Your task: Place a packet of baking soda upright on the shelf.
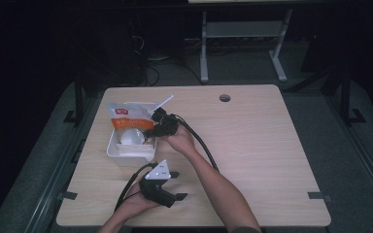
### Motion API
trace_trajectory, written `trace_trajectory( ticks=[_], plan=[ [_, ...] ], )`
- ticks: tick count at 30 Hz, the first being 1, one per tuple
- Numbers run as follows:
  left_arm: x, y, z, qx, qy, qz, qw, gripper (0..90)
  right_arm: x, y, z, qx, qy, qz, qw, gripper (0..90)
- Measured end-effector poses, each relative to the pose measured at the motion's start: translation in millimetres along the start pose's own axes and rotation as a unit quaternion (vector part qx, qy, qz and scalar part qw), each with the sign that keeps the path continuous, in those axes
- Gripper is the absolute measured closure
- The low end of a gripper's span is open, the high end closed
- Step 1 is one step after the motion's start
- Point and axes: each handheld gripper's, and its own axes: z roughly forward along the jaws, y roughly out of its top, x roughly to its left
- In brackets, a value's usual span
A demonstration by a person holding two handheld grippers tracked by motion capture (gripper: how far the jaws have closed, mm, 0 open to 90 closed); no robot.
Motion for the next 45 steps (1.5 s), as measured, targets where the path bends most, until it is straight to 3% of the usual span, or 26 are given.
trace_trajectory(
  ticks=[12,18,32,45],
  plan=[
    [-0.1,0.0,-0.1,-0.001,0.0,0.0,1.0,21.8,1.5,2.1,-8.7,-0.022,0.001,-0.001,0.9998,82.0],
    [0.4,0.0,-0.4,-0.001,0.001,-0.001,1.0,21.8,0.5,1.8,-15.1,-0.03,0.008,0.003,0.9995,74.7],
    [0.7,0.0,0.0,-0.001,-0.001,-0.004,1.0,21.6,-2.7,-4.6,-48.0,-0.036,0.001,0.001,0.9993,67.3],
    [0.4,0.5,0.5,0.003,0.001,-0.002,1.0,21.0,-9.9,-22.1,-83.9,-0.046,-0.008,0.011,0.9989,62.0]
  ],
)
